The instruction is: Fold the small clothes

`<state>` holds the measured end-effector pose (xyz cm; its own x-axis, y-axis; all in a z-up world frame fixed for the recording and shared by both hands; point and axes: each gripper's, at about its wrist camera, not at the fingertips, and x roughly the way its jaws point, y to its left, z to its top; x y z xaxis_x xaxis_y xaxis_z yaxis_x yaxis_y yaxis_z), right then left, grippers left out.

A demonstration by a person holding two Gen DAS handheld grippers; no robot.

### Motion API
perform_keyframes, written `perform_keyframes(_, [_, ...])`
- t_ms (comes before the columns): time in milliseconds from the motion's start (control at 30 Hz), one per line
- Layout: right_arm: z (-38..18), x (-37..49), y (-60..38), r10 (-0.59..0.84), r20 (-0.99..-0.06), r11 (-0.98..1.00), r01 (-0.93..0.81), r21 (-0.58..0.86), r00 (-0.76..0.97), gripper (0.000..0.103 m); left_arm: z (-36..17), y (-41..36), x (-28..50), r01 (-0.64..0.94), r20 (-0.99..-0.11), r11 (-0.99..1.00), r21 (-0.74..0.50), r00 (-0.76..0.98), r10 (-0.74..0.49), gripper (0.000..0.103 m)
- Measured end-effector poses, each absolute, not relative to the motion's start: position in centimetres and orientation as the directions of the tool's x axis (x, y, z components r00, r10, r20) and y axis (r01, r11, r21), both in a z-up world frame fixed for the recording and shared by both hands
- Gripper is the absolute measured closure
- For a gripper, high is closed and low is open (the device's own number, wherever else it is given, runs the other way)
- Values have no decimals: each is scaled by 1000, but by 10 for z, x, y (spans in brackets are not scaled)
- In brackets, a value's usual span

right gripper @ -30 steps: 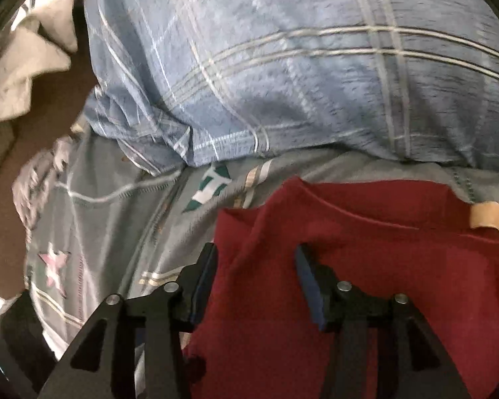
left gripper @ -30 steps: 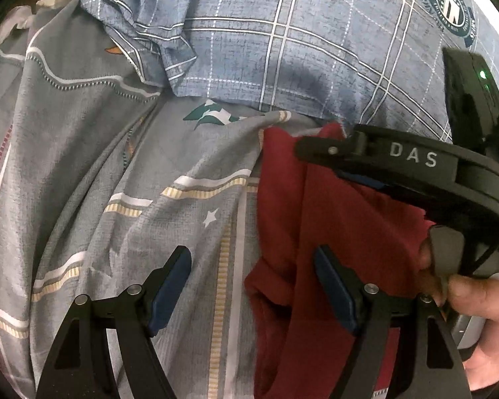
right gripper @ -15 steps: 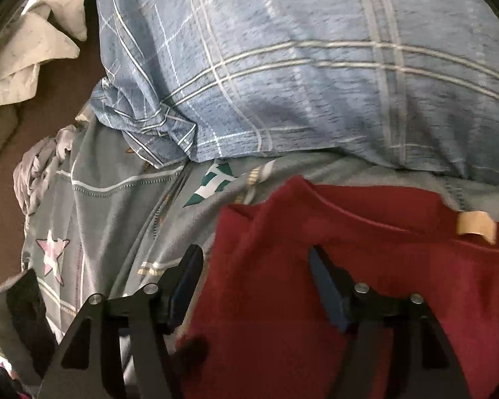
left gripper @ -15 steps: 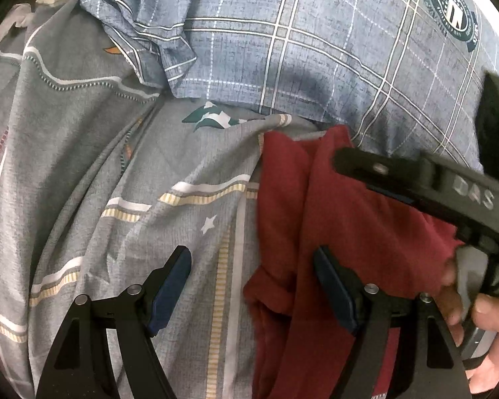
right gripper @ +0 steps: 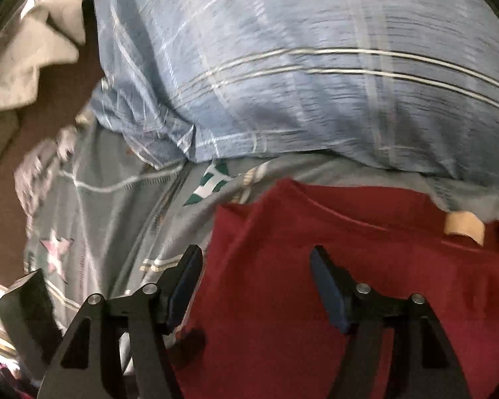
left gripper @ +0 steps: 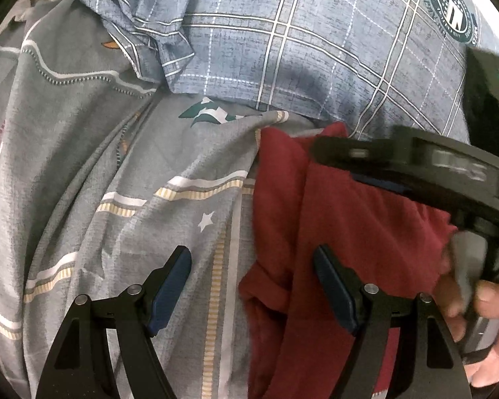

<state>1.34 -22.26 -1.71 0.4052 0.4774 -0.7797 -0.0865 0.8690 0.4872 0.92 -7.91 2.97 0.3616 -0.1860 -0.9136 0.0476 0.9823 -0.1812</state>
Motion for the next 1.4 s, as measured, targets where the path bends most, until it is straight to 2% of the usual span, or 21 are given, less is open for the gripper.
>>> perform_keyframes(100, [-22,28,-198,435,-820,898,-121,422,371,34,29,-79,10,49,-915,983,-179,360,-184,27])
perform_keyframes(233, [-28,34,-184,390,-842,921,-128,369,373,28,28,-79,13,49,-916,983,-178,356,-184,27])
perform_keyframes(400, [-24,15,-212,436,-803,895,-107,432,407,30,32,-82,10,62,-907,985,-164,384,-175,27])
perform_keyframes(500, [-14,-9,-253,407,-782,903,-80,422,472,30,35,-86,7,87,-898,984,-154,404,-176,27])
perform_keyframes(767, [0,-87,-402,157,-784,935,164,313,600,29,32,-99,5,122,-886,981,-150,423,-188,27])
perform_keyframes(867, [-1,-115,-452,48,-795,925,274,264,605,25,30,-105,5,146,-883,982,-119,437,-172,27])
perform_keyframes(933, [-7,-120,-472,39,-805,917,299,265,592,26,27,-107,5,147,-885,984,-97,440,-153,27])
perform_keyframes(1033, [-20,-116,-486,48,-809,903,321,287,585,34,22,-106,6,139,-888,985,-105,432,-155,27])
perform_keyframes(1100, [-31,-113,-487,33,-825,902,339,268,564,67,24,-105,7,138,-888,983,-124,425,-172,27])
perform_keyframes(1133, [-37,-112,-486,31,-836,914,324,246,548,93,26,-104,8,144,-885,981,-133,427,-183,27])
perform_keyframes(1200, [-42,-113,-483,1,-835,927,312,206,550,93,30,-100,10,161,-882,974,-157,421,-212,27])
perform_keyframes(1300, [-37,-121,-492,35,-832,903,339,264,554,92,33,-89,12,168,-879,952,-257,369,-302,27])
perform_keyframes(1333, [-33,-126,-494,44,-828,895,346,281,559,86,33,-83,13,159,-877,944,-289,353,-327,27])
perform_keyframes(1400, [-21,-143,-498,64,-816,875,361,323,575,57,32,-72,14,133,-878,940,-314,336,-341,27])
